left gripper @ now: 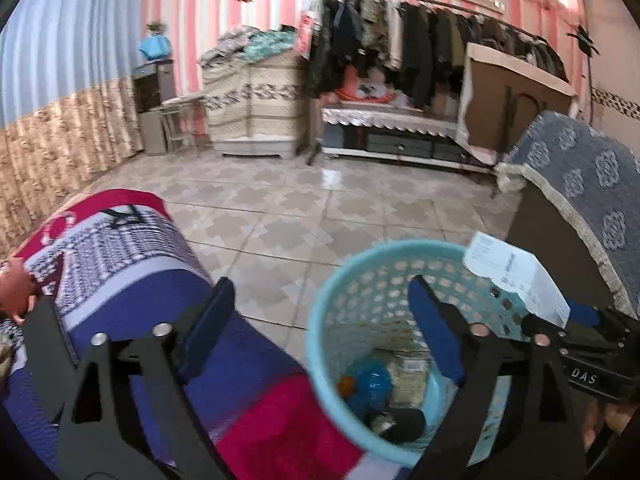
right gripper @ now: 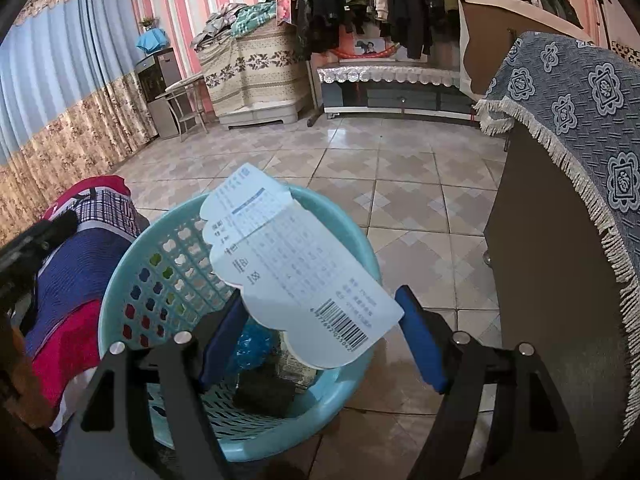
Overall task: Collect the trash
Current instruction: 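Open the left tool to drop the bag while the right tool drops the card, then move both open tools back over the bed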
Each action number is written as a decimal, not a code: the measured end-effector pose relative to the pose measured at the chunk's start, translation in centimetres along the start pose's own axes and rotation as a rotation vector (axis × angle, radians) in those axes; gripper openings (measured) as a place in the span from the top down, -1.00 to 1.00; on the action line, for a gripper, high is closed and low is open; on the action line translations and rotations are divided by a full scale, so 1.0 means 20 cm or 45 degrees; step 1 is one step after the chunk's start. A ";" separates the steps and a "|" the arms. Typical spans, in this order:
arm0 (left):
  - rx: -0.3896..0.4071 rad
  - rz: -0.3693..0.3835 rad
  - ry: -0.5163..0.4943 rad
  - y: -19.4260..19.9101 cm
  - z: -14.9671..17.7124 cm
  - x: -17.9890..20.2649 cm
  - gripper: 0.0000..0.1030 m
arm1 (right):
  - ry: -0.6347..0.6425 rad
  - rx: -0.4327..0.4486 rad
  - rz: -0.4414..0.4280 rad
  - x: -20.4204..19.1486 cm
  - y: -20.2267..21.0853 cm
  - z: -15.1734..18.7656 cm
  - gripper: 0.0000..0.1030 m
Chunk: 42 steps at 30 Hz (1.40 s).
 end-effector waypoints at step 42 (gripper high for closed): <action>0.122 -0.422 0.256 0.95 0.31 -0.72 -0.89 | 0.181 0.245 -0.156 -0.52 0.34 0.05 -0.84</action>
Point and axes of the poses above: each gripper's, at about its wrist camera, not at the fingertips, and y roughly against the way its jaws point, x to its right, z to its underside, the point moved 2 cm from there along -y, roughly the way its jaws point, and after that the axes turned 14 degrees about z, right-handed, at the moved point
